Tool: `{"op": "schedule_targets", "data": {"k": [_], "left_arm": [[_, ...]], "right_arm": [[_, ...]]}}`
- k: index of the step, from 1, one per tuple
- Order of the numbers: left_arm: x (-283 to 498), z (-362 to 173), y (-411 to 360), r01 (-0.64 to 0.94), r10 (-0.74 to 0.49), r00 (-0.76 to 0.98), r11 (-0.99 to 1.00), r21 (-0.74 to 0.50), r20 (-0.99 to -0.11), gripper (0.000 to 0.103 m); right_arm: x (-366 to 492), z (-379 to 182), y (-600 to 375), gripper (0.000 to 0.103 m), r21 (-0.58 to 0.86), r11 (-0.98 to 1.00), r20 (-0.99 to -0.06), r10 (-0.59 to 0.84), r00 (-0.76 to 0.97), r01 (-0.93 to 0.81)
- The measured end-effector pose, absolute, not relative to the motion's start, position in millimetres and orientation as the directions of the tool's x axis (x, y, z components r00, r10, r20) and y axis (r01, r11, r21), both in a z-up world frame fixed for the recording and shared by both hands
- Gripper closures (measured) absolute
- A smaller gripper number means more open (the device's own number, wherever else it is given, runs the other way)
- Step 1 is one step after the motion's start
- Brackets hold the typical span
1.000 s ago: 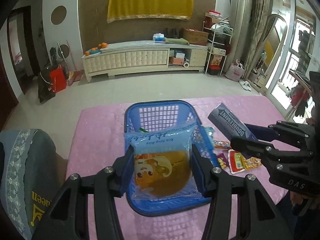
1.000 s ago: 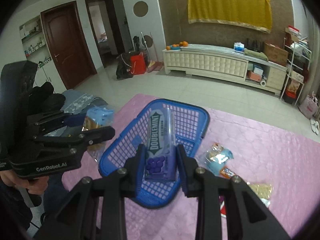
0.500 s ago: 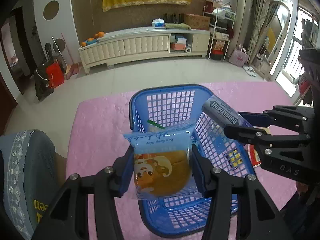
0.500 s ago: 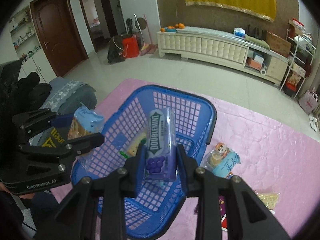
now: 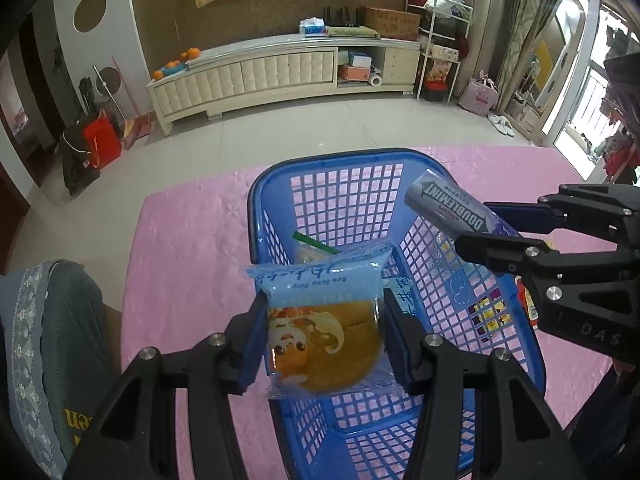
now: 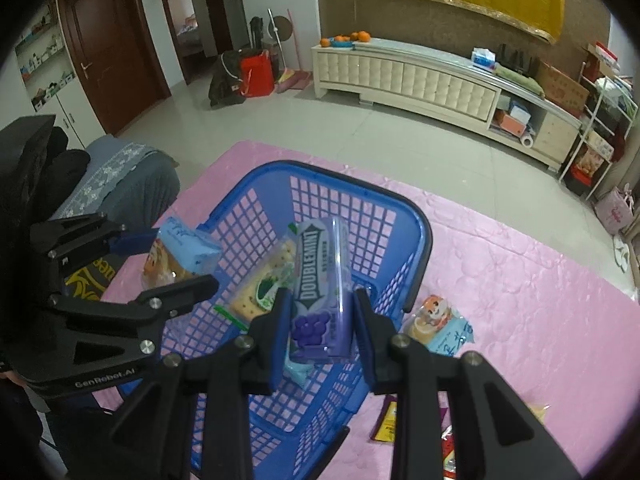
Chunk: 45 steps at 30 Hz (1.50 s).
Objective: Organize snacks
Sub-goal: 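Carry the cake pack and Doublemint pack into the basket and release both, then move both tools back over the remaining snacks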
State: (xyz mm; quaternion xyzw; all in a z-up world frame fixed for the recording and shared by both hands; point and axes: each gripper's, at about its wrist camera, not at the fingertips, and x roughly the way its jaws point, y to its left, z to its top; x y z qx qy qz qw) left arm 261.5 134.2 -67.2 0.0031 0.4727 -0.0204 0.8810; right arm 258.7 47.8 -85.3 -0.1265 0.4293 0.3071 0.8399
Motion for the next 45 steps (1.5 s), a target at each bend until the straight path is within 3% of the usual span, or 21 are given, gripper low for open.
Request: {"op": "schedule_targets", "data": {"k": [5, 9, 10, 13, 14, 33, 45], "left_arm": [[260.7, -68.8, 127.4, 0.049, -0.025, 0.543, 0.999, 0.002, -0.839, 0.052], [260.2, -66.9, 127.3, 0.041, -0.042, 0.543, 0.999, -0.023, -0.839, 0.038], [259.6, -65.7, 127.3, 0.039, -0.039, 0.544, 0.999, -0.021, -0.838, 0.036], [254.5, -58.0, 126.6, 0.038, -0.023, 0.571, 0.999, -0.001, -0.821, 0.024], [252.6, -54.6, 126.2, 0.039, -0.023, 0.579, 0.999, -0.001, -0.815, 0.024], [211.7, 11.0, 38.9, 0.114, -0.066, 0.67, 0.993, 0.014, -0.74, 0.02], [230.4, -10.3, -55.3, 0.238, -0.181, 0.625, 0.971, -0.036, -0.759, 0.02]], "right_arm": [[258.9, -84.8, 50.0, 0.068, 0.04, 0.776, -0.805, 0.399, 0.44, -0.63], [261.0, -81.2, 46.9, 0.067, 0.022, 0.794, -0.802, 0.377, 0.463, -0.608], [260.9, -80.1, 45.7, 0.063, 0.027, 0.791, -0.801, 0.383, 0.46, -0.611], [259.3, -75.6, 39.6, 0.03, 0.016, 0.8, -0.795, 0.374, 0.477, -0.6], [258.8, -73.8, 37.2, 0.027, 0.019, 0.803, -0.792, 0.376, 0.482, -0.596], [216.1, -9.8, -108.4, 0.023, -0.007, 0.883, -0.731, 0.315, 0.605, -0.468], [215.9, -39.6, -191.3, 0.022, -0.017, 0.925, -0.779, 0.226, 0.585, -0.38]]}}
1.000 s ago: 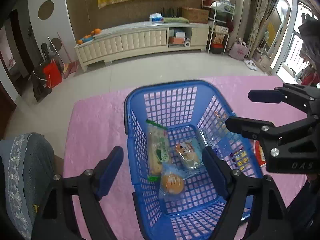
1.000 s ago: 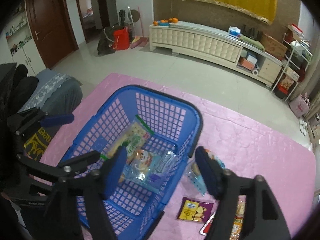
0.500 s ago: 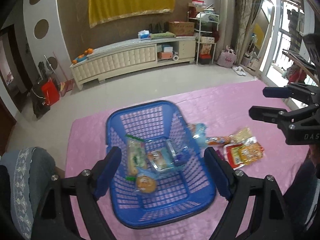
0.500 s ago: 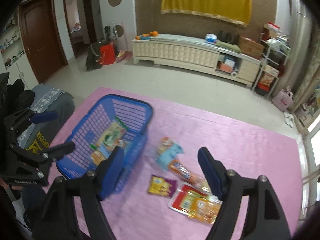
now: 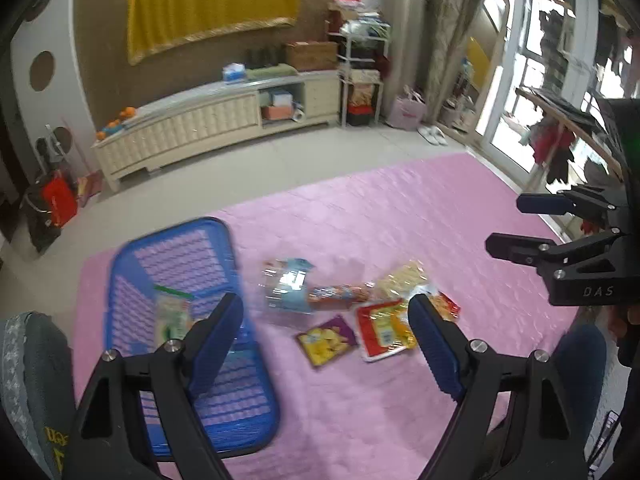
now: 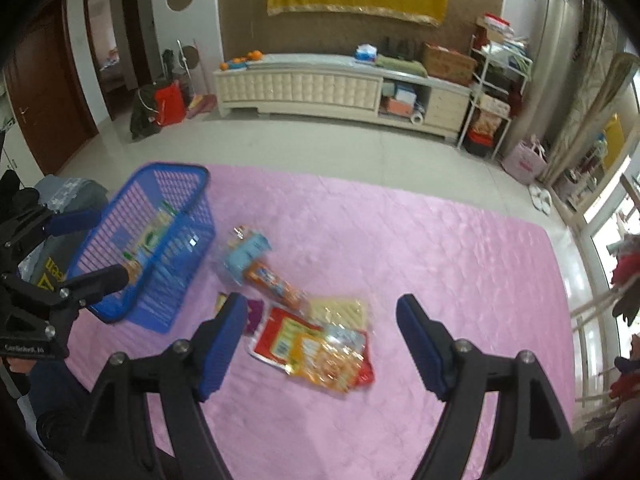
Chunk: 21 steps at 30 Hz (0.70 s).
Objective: Organize snacks
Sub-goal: 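Move both tools back over the remaining snacks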
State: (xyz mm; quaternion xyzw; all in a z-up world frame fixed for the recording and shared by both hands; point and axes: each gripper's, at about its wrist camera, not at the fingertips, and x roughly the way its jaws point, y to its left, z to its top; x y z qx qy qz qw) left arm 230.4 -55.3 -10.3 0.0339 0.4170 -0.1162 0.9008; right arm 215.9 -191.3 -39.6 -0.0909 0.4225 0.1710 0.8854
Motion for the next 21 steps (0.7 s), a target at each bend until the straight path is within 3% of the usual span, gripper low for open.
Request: {"op": "schedule_targets", "data": {"k": [10, 21], "left_arm": [[252.1, -74.5, -123.8, 0.308, -0.22, 0.499, 0.949, -0.065, -0.838, 0.02], [279.4, -140.5, -163.4, 0.26, -0.228, 0.341, 0.955, -0.141, -0.912, 0.02]], "right_arm": [[223.9, -98.8, -237.0, 0.022, 0.031, 0.941, -0.836, 0.21, 0.507, -0.337], [238.3, -159.5, -283.0, 0.022, 0.101, 0.961, -0.884, 0.205, 0.42, -0.257]]}}
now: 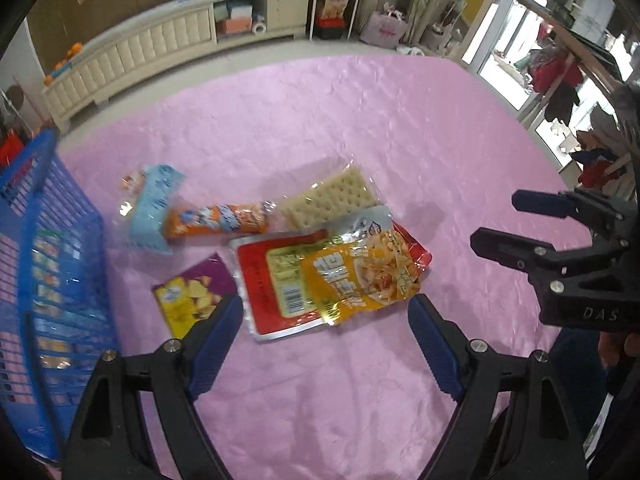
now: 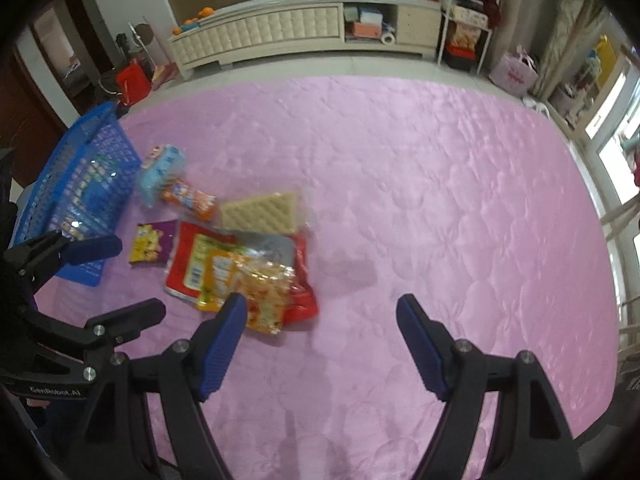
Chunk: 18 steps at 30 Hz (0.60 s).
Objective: Organize snacks
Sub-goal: 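Move both tools back over the remaining snacks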
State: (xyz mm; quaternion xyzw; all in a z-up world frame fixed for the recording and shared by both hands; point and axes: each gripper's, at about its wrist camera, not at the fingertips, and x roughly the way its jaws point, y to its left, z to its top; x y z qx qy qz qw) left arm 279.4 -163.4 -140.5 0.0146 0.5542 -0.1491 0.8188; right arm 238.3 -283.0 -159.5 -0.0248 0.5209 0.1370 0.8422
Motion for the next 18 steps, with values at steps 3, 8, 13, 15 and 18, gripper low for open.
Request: {"op": "schedule_targets", "data": {"k": [3, 8, 13, 15, 18], "left_arm": [[287.8, -150.2, -172.5, 0.243, -0.208, 0.318, 0.961, -0.132, -0.925, 0.02], [301.3, -166.6, -194.4, 0.238, -0.199, 0.285, 0.962, -0.132, -0.938, 0.003], [312.0, -183.8, -207.5, 0.208, -0.208, 0.237, 0.965, -0.16, -0.949, 0.003], [314.8, -189.5, -212.4, 0.206, -0.186, 0.227, 0.969, -0.139, -0.956, 0.002], [321.4, -198.6, -217.8, 0.195, -0.161, 0.212, 0.973, -0.119, -0.964, 0.003]], "right_arm": [[244.1, -169.5, -299.0, 0.022, 0.123, 0.965, -0.889, 0.21, 0.408, -0.23], [250.2, -184.5, -320.9, 0.022, 0.128, 0.972, -0.895, 0.199, 0.4, -0.196], [255.8, -200.6, -339.6, 0.022, 0.166, 0.972, -0.897, 0.22, 0.384, -0.167], [257.9, -204.2, -342.9, 0.022, 0.176, 0.97, -0.896, 0.228, 0.381, -0.166], [258.7, -207.5, -343.6, 0.022, 0.186, 0.967, -0.89, 0.24, 0.386, -0.173]]}}
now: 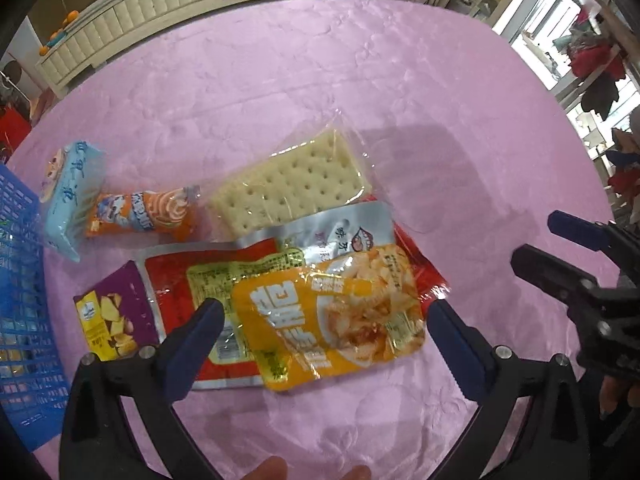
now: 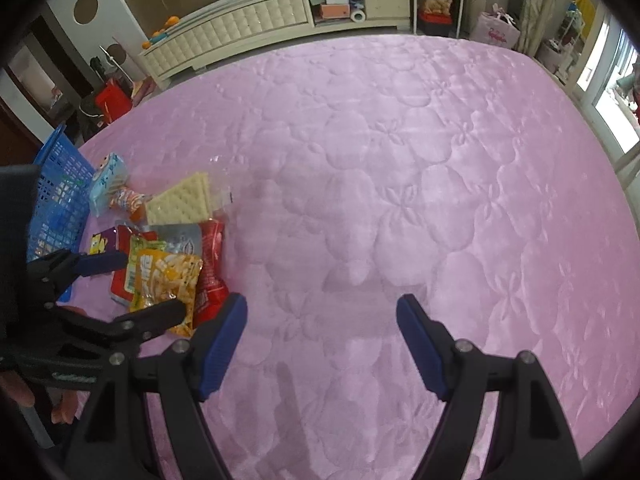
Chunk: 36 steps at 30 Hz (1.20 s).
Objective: Organize snacks
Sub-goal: 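Move both tools back over the remaining snacks, then grasp the yellow-orange snack bag with the left tool and lift it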
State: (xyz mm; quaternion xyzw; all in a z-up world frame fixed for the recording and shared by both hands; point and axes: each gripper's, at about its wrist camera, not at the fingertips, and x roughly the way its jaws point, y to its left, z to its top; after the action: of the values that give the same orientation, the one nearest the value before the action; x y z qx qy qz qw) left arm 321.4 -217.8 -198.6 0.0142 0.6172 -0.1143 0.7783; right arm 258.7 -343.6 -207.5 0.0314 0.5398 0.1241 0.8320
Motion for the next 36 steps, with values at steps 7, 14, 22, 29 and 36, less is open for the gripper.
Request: {"op": "schedule_targets", "data": {"k": [7, 14, 22, 29, 36], "left_arm": [[331.0, -208.2, -240.3, 0.218, -0.115, 0.201, 0.973, -0.07, -0.973, 0.003], [333.5, -204.0, -233.1, 0.189, -0.135, 0.18, 0.977, -0.101, -0.974, 0.008], [310.8, -189.7, -231.9, 0.25, -0.175, 0.195, 0.96, -0.124, -0.965, 0.038], [280.7, -169.1, -215.9, 0.248, -0.22, 0.215, 0.955, -0.164, -0.952, 0.059], [259.3, -134.3, -183.3, 0.238, -0.275, 0.293, 0.949, -0.209, -0.916, 0.059]], "right_arm": [[261.5, -218.2, -347.2, 0.022, 0.214, 0.962, -0.89, 0.263, 0.373, -0.17], [258.7, -218.6, -351.0, 0.022, 0.218, 0.963, -0.889, 0.264, 0.375, -0.16], [251.7, -208.5, -338.5, 0.022, 0.213, 0.96, -0.887, 0.268, 0.375, -0.182], [248.5, -201.9, -319.4, 0.022, 0.228, 0.948, -0.886, 0.296, 0.356, -0.221], [247.5, -191.3, -303.5, 0.022, 0.222, 0.932, -0.878, 0.32, 0.357, -0.288]]}}
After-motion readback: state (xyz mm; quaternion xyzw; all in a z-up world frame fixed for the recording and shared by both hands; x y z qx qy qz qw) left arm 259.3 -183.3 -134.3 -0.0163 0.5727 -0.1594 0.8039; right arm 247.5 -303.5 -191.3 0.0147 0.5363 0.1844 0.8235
